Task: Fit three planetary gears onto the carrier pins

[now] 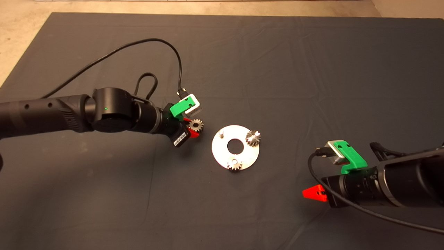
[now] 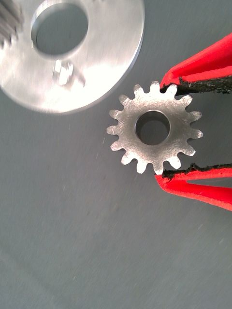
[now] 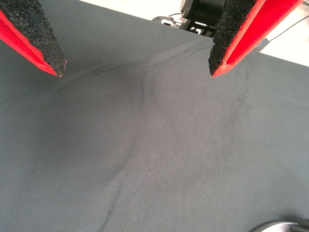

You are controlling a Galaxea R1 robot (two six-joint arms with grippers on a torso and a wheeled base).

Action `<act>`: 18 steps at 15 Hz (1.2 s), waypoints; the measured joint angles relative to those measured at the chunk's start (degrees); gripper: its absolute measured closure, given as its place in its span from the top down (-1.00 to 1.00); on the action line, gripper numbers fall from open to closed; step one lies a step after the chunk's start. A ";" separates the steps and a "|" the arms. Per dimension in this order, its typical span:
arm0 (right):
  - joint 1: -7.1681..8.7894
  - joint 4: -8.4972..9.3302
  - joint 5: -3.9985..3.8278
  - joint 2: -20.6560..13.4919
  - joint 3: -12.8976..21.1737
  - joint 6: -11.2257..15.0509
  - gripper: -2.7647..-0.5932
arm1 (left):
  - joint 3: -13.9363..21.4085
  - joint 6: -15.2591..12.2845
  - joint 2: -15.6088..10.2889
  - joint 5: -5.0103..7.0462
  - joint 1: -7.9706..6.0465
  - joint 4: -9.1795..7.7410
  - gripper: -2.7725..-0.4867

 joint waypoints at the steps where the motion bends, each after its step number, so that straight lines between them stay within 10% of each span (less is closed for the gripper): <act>1: 0.09 0.06 0.00 0.02 0.00 0.00 0.48 | 0.88 -0.71 -0.28 0.32 -0.18 -0.23 -0.90; 9: 0.26 0.35 -0.07 1.15 0.00 0.99 0.48 | 4.73 -2.94 -0.66 3.25 -1.27 -0.40 -0.91; 18: 0.26 0.46 0.02 2.69 0.00 2.32 0.48 | 4.33 -3.58 4.66 3.22 -1.27 -0.41 -0.91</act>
